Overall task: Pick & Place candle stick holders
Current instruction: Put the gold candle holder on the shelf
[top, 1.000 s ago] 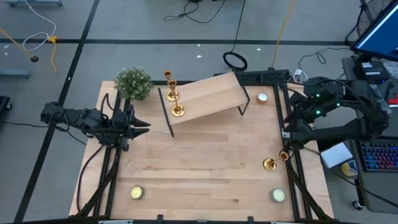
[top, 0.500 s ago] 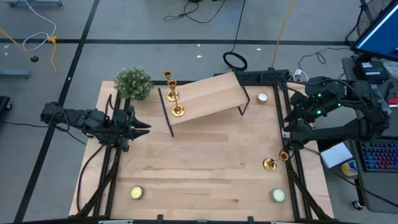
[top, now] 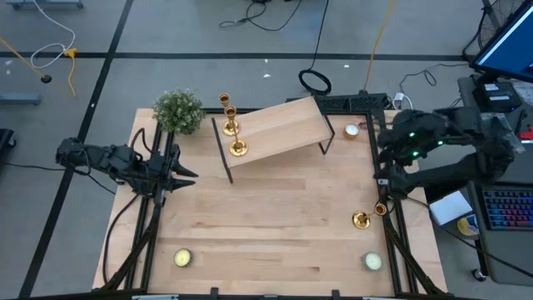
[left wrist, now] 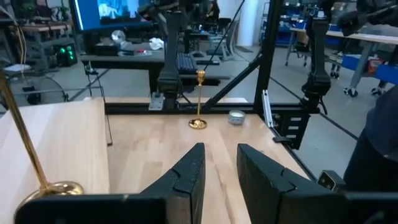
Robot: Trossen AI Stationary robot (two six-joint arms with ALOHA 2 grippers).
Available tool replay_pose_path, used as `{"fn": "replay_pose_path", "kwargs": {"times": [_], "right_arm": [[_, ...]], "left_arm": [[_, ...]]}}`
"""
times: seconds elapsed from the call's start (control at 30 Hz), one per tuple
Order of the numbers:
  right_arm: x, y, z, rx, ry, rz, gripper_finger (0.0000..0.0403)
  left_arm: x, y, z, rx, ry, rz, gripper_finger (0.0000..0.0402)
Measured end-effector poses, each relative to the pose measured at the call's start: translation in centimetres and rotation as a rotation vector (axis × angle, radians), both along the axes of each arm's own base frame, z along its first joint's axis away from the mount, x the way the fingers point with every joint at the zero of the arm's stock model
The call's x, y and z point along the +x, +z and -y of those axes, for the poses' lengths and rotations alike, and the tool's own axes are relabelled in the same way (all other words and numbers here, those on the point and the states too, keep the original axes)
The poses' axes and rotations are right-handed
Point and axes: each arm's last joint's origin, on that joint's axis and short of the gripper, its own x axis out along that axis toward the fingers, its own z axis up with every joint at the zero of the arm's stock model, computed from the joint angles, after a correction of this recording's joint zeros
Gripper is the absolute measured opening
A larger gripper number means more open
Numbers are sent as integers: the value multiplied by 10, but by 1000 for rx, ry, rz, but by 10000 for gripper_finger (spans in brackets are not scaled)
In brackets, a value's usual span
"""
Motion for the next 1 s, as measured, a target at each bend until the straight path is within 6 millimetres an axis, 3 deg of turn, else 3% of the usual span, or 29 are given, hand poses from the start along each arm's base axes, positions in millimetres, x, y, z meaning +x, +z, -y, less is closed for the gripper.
{"fn": "replay_pose_path", "kwargs": {"times": [0.17, 0.4, 0.7, 1.0], "right_arm": [[22, -6, -10, -43, 60, -74, 258], [28, -10, -28, -47, 77, -123, 256], [23, -12, -47, 3, 36, -160, 255], [18, -40, -66, 42, -17, -312, 257]], "left_arm": [[0, -18, -1, -28, 37, 23, 93], [-1, -38, -1, -58, 27, 72, 93], [-6, -38, -3, -37, 25, 104, 93], [-6, -38, -3, -48, 24, 96, 93]]}}
